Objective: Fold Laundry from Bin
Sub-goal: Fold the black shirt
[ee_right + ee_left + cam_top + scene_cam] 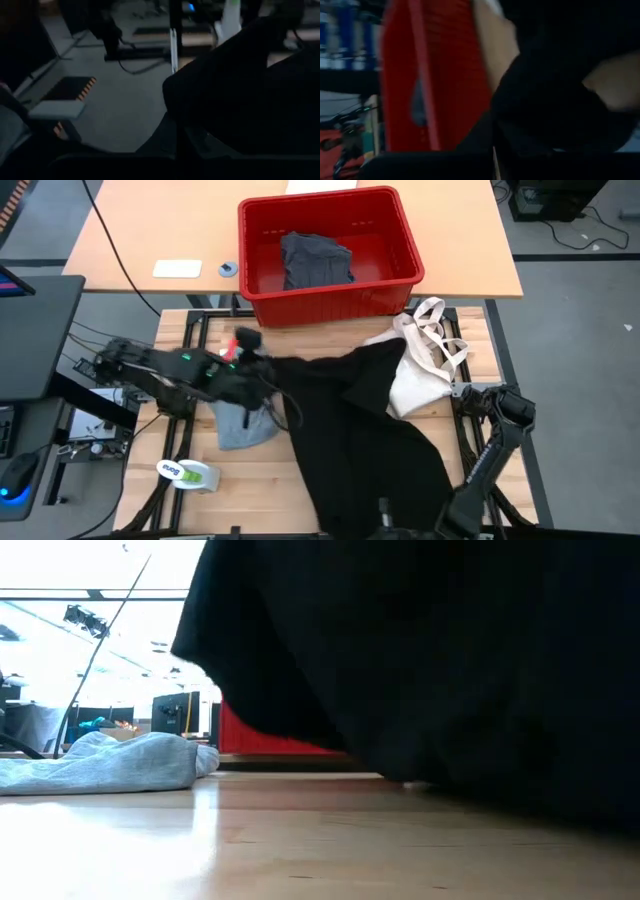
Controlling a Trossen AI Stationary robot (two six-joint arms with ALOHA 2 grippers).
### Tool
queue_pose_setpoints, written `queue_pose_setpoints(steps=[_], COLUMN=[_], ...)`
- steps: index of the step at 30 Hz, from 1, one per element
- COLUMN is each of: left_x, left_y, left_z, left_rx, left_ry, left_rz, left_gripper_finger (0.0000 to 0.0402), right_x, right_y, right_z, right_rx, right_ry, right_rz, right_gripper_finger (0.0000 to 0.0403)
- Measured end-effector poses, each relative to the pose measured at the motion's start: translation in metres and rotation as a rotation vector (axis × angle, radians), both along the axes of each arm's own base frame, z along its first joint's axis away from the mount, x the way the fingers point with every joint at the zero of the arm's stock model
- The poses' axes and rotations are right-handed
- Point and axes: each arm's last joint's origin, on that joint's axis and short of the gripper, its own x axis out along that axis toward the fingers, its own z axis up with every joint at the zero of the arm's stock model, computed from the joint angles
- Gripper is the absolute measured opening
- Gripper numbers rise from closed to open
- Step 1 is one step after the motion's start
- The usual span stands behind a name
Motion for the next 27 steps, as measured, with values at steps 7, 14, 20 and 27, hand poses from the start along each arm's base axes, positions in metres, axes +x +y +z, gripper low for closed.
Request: queue_pose_setpoints(steps=[7, 14, 20, 27], left_x=[-0.045, -0.105, -0.134, -0.135], left_y=[0.004, 0.005, 0.006, 0.011], left_z=[0.062, 0.123, 0.144, 0.136], left_rx=[-0.022, -0.182, -0.285, -0.264], left_ry=[-0.284, -0.593, -0.715, -0.646], left_rz=[-0.007, -0.122, -0.217, -0.167], left_gripper_finger=[0.0006, 0.0006, 0.0006, 0.0007], right_x=[0.040, 0.014, -0.016, -0.013], right_y=[-0.014, -0.023, -0.021, -0.026], right_z=[0.028, 0.075, 0.107, 0.088], right_rx=[0.047, 0.078, 0.077, 0.079], right_ry=[-0.155, -0.251, -0.379, -0.209], right_rz=[0.325, 0.407, 0.444, 0.263], right_gripper_finger=[0.0009, 0.0009, 0.0009, 0.0009])
